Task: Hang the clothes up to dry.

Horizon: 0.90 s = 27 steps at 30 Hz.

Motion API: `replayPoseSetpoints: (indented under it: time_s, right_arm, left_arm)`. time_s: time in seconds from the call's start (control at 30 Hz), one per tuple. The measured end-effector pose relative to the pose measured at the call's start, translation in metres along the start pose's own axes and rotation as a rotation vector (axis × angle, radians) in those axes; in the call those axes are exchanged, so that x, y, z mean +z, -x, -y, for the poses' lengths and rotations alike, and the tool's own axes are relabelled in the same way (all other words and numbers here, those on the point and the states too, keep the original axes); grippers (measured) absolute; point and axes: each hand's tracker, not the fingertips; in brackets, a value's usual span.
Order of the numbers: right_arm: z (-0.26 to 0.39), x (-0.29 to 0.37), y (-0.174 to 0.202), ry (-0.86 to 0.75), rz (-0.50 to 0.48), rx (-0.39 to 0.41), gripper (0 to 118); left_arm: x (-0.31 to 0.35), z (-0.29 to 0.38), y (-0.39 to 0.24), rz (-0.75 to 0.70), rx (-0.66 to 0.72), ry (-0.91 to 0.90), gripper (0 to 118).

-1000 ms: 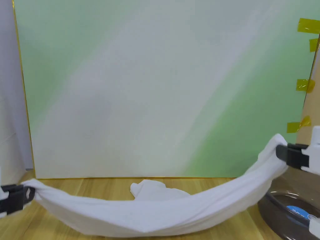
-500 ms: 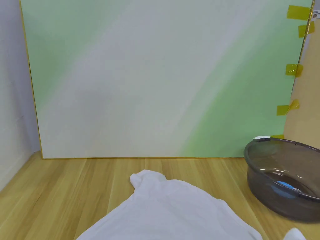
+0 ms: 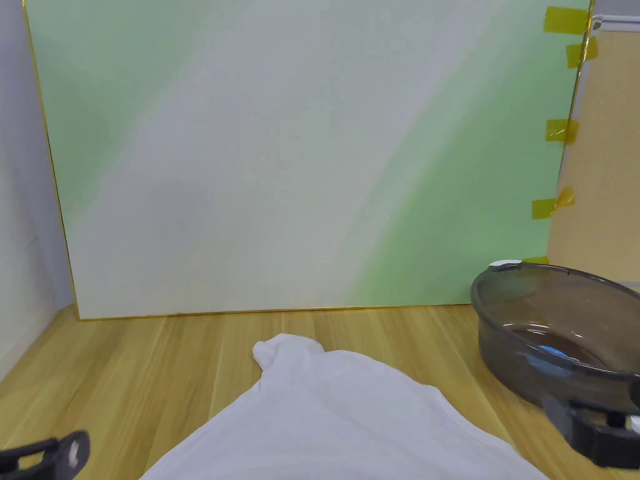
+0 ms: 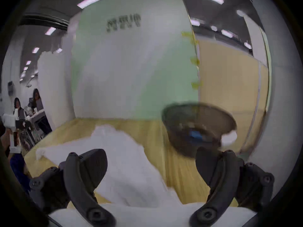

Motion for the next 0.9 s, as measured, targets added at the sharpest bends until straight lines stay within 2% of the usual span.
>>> replayPoseSetpoints:
  time_s: [0.03, 0.1, 0.13, 0.17, 0.2, 0.23, 0.27, 0.3, 0.33, 0.37, 0.4, 0.47, 0.53, 0.63, 0.87, 0.9]
  right_arm:
    - [-0.014, -0.002, 0.011, -0.058, -0.024, 0.015, 113]
    - [-0.033, -0.019, 0.035, -0.065, -0.067, -0.038, 114]
    - [-0.041, -0.028, 0.045, -0.045, -0.071, -0.038, 113]
    - [-0.042, -0.039, 0.051, -0.045, -0.061, -0.039, 109]
    - [-0.042, -0.045, 0.063, -0.074, -0.061, -0.038, 100]
    - [-0.04, -0.049, 0.072, -0.101, -0.068, -0.019, 84]
    - [-0.038, -0.056, 0.082, -0.097, -0.087, -0.003, 57]
    - [-0.034, -0.061, 0.093, -0.095, -0.087, 0.001, 6]
    - [-0.031, -0.064, 0.101, -0.097, -0.088, 0.012, 0]
    - [-0.027, -0.065, 0.112, -0.104, -0.085, 0.019, 0]
    - [-0.025, -0.064, 0.121, -0.115, -0.038, 0.04, 0]
    - [-0.022, -0.067, 0.126, -0.084, -0.118, 0.014, 0]
    - [-0.021, -0.065, 0.131, -0.067, -0.124, -0.005, 0]
    - [-0.021, -0.063, 0.115, -0.053, -0.116, 0.02, 0]
    - [-0.012, -0.032, 0.05, 0.164, -0.081, 0.046, 1]
    - [-0.007, -0.027, 0.038, 0.222, -0.081, 0.03, 14]
  left_arm:
    - [-0.009, -0.012, -0.008, 0.017, -0.007, -0.03, 113]
    - [-0.032, -0.031, -0.027, -0.007, -0.035, -0.098, 110]
    - [-0.042, -0.038, -0.034, -0.021, -0.067, -0.115, 102]
    - [-0.053, -0.043, -0.043, -0.02, -0.098, -0.134, 84]
    - [-0.065, -0.047, -0.052, -0.006, -0.116, -0.148, 53]
    - [-0.074, -0.049, -0.058, -0.005, -0.124, -0.14, 30]
    - [-0.087, -0.05, -0.057, -0.003, -0.118, -0.138, 12]
    - [-0.097, -0.049, -0.061, -0.002, -0.112, -0.133, 3]
    - [-0.103, -0.048, -0.064, -0.01, -0.097, -0.148, 2]
    - [-0.11, -0.048, -0.067, -0.016, -0.084, -0.156, 2]
    - [-0.114, -0.048, -0.07, -0.014, -0.084, -0.152, 2]
    - [-0.12, -0.047, -0.073, 0.004, -0.075, -0.14, 2]
    - [-0.123, -0.048, -0.077, 0.025, -0.068, -0.128, 2]
    - [-0.126, -0.045, -0.077, 0.047, -0.084, -0.12, 2]
    - [-0.131, -0.043, -0.082, 0.098, -0.121, -0.105, 2]
    - [-0.133, -0.043, -0.082, 0.119, -0.103, -0.129, 2]
